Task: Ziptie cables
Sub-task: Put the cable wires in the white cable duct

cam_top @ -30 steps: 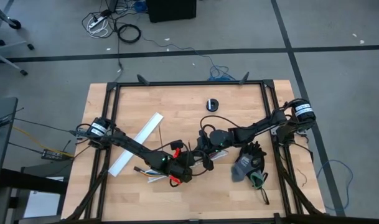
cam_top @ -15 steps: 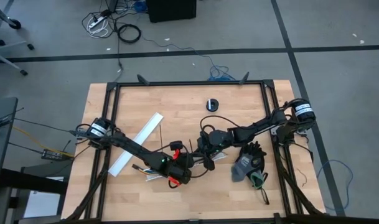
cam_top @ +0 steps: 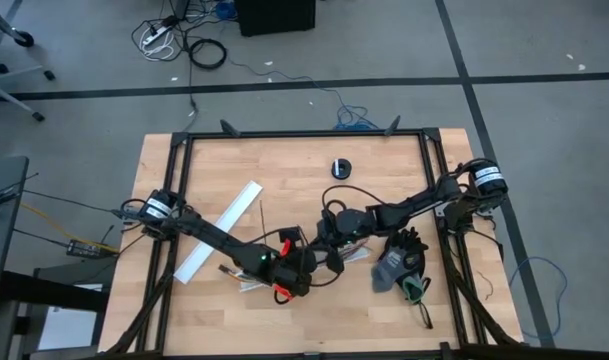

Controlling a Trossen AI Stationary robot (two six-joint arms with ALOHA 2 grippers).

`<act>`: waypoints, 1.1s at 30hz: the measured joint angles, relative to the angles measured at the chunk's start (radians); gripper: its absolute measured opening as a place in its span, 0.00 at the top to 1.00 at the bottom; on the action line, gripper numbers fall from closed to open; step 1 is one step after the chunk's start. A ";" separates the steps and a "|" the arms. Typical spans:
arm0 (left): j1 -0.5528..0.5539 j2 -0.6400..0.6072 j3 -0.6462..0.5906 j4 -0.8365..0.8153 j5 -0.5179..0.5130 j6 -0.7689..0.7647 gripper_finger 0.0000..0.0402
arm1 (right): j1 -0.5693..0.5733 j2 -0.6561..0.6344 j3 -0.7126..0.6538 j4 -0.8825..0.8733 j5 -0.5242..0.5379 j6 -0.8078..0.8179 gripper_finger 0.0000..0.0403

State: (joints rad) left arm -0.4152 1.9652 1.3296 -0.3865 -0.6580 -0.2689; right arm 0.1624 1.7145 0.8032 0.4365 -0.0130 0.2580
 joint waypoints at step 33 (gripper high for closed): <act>0.004 0.000 0.003 -0.111 0.132 -0.052 1.00 | -0.028 -0.180 -0.001 -0.238 -0.038 0.003 0.38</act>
State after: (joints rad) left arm -0.4116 1.9648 1.3322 -0.4974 -0.5258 -0.3205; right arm 0.1344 1.5346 0.8021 0.1982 -0.0511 0.2608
